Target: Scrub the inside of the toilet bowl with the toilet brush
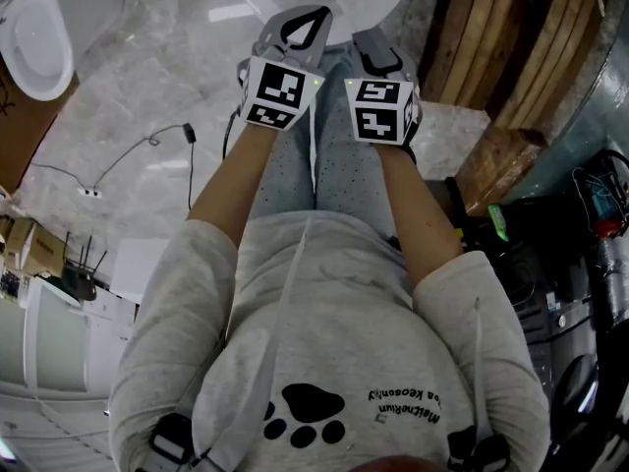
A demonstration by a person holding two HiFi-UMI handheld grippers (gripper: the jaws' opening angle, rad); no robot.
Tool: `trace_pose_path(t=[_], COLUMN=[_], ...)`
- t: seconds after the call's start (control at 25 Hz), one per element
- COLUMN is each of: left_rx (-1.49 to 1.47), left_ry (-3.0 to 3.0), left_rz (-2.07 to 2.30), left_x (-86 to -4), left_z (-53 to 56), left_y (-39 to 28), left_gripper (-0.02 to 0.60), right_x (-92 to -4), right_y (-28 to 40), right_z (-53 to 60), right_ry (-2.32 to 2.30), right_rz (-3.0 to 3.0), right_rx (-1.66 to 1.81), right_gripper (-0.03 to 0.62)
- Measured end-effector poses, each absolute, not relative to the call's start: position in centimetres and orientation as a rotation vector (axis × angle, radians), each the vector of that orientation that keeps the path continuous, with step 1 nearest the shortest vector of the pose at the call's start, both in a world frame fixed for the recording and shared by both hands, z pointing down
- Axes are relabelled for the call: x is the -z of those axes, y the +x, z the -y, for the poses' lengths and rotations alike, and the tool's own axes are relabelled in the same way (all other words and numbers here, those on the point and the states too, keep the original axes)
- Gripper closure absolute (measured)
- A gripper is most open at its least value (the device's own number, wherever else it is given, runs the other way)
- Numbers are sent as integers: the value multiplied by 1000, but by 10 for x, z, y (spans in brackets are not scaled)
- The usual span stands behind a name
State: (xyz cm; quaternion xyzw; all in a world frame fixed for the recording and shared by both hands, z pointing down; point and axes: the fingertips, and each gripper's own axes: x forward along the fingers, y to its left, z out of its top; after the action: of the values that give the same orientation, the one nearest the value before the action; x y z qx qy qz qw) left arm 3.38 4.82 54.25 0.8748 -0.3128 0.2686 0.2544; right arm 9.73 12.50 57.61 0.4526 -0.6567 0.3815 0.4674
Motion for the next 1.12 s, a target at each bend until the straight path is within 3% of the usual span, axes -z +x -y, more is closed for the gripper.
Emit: trace_pose_path(t=[1.12], left_rx=[-696], left_ry=[2301], left_rz=[932], left_x=[-553], left_z=[-26], left_y=[-13], left_gripper=[583], right_x=[-594], right_y=[47], right_z=[-73], right_ry=[1053], right_rz=[1661], right_rx=[-928], right_gripper=[444])
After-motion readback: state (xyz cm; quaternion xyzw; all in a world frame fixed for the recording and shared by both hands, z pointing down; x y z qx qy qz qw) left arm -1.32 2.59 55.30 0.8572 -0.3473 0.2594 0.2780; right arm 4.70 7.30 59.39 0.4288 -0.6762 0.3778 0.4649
